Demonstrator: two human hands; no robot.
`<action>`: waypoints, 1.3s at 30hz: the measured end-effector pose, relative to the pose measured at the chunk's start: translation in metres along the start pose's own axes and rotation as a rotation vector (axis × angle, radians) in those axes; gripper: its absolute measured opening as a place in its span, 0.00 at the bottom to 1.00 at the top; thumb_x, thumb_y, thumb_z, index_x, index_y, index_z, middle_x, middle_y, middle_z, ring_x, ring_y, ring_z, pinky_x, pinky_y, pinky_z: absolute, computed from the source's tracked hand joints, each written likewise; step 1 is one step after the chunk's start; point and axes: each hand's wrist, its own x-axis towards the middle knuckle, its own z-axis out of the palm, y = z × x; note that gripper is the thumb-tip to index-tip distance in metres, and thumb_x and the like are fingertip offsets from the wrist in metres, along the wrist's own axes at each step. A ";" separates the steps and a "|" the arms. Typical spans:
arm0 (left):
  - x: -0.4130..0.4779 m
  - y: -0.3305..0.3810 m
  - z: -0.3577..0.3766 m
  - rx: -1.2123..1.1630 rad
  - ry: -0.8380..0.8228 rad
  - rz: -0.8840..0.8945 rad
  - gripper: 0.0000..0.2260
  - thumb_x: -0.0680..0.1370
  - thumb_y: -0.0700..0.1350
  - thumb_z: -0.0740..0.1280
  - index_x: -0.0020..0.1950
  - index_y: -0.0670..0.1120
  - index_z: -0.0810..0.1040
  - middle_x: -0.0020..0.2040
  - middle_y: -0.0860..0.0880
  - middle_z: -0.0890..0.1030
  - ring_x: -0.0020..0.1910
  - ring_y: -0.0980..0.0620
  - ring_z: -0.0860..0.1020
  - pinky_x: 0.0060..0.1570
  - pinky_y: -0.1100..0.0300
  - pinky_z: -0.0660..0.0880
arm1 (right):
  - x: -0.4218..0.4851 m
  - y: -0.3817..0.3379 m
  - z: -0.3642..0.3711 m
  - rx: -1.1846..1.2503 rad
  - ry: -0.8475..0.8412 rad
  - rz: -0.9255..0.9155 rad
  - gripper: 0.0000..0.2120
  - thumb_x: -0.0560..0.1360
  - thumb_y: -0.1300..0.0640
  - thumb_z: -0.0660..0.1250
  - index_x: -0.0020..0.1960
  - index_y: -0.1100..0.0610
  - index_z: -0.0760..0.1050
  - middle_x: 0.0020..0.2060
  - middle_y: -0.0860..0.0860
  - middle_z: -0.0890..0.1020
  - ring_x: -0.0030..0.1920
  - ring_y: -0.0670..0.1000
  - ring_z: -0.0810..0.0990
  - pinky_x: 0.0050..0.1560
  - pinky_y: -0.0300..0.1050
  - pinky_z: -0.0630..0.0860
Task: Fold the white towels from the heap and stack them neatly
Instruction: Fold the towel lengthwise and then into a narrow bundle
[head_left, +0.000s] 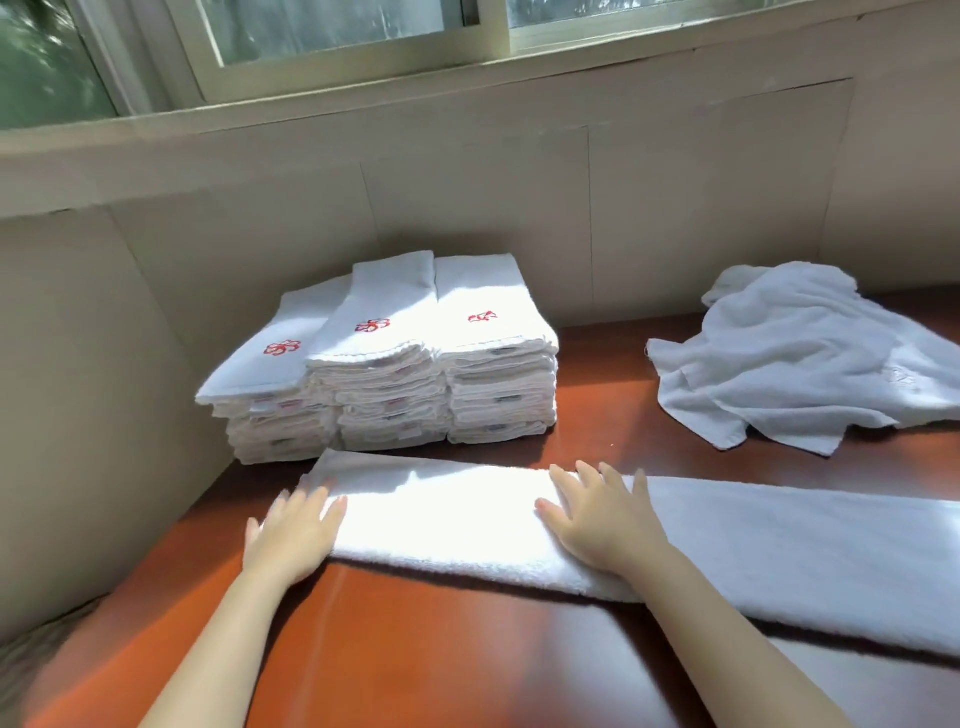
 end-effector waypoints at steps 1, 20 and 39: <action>-0.001 -0.005 -0.001 -0.044 -0.006 -0.067 0.23 0.81 0.58 0.46 0.76 0.54 0.59 0.78 0.48 0.56 0.75 0.46 0.56 0.70 0.42 0.54 | -0.001 0.000 -0.001 -0.006 -0.001 -0.003 0.29 0.79 0.36 0.45 0.76 0.46 0.54 0.77 0.51 0.55 0.77 0.55 0.49 0.72 0.64 0.42; -0.060 0.105 -0.024 -1.008 0.582 0.029 0.20 0.73 0.30 0.60 0.52 0.52 0.81 0.49 0.46 0.80 0.46 0.42 0.78 0.43 0.56 0.74 | -0.022 0.002 -0.046 1.475 -0.003 0.201 0.14 0.81 0.48 0.59 0.57 0.55 0.76 0.52 0.53 0.81 0.54 0.54 0.80 0.52 0.47 0.74; -0.115 0.194 -0.057 -0.804 -0.009 0.658 0.15 0.77 0.36 0.63 0.45 0.56 0.83 0.46 0.66 0.82 0.50 0.67 0.78 0.53 0.67 0.72 | -0.058 0.100 -0.101 1.015 0.338 0.348 0.09 0.72 0.67 0.62 0.45 0.59 0.79 0.37 0.51 0.81 0.38 0.50 0.77 0.38 0.42 0.69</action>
